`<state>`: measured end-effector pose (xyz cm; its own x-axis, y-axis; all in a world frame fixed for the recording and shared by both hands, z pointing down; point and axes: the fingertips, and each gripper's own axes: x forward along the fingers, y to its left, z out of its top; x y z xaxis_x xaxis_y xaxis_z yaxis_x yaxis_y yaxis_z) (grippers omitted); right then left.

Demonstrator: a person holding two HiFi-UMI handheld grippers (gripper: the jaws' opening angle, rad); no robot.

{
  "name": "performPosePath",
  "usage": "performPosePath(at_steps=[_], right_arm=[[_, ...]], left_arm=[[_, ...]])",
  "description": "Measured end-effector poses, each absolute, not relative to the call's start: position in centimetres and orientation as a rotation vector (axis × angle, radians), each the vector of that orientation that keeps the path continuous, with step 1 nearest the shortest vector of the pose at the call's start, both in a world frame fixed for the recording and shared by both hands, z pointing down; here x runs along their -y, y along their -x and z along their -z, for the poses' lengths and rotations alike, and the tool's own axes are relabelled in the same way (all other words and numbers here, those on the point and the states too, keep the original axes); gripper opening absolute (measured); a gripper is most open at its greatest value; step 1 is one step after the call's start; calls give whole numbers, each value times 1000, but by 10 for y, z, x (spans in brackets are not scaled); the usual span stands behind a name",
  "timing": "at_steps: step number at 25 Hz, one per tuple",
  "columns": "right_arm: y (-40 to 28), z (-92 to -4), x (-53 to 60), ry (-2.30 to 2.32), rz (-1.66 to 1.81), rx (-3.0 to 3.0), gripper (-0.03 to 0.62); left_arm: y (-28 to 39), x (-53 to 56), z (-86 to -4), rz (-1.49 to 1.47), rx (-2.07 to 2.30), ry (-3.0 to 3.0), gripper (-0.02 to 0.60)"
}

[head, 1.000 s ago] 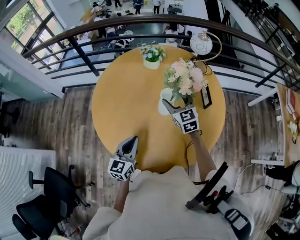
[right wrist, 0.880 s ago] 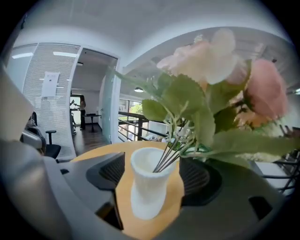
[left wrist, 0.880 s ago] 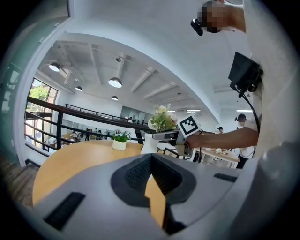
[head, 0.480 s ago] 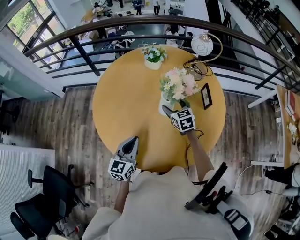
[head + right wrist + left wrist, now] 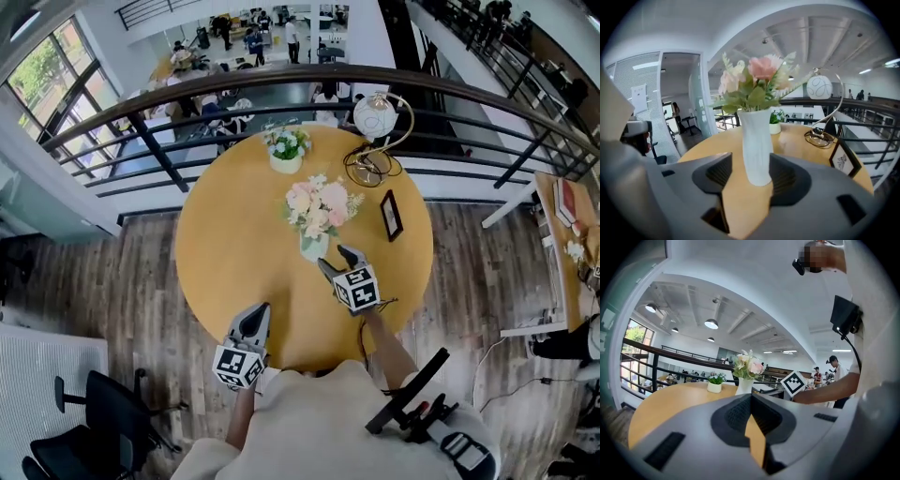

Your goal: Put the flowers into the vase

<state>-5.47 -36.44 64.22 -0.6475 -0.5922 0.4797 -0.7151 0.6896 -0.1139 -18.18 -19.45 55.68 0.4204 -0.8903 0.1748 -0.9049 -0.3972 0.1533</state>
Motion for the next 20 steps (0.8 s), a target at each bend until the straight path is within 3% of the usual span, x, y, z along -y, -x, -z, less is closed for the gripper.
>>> performPosePath(at_steps=[3, 11, 20], right_arm=[[34, -630, 338, -1095, -444, 2574, 23], [-2, -565, 287, -1071, -435, 2835, 9], [-47, -588, 229, -1123, -514, 2831, 9]], left_arm=[[161, 195, -558, -116, 1528, -2482, 6], [93, 219, -557, -148, 1348, -2627, 6], [21, 199, -563, -217, 1182, -2725, 6]])
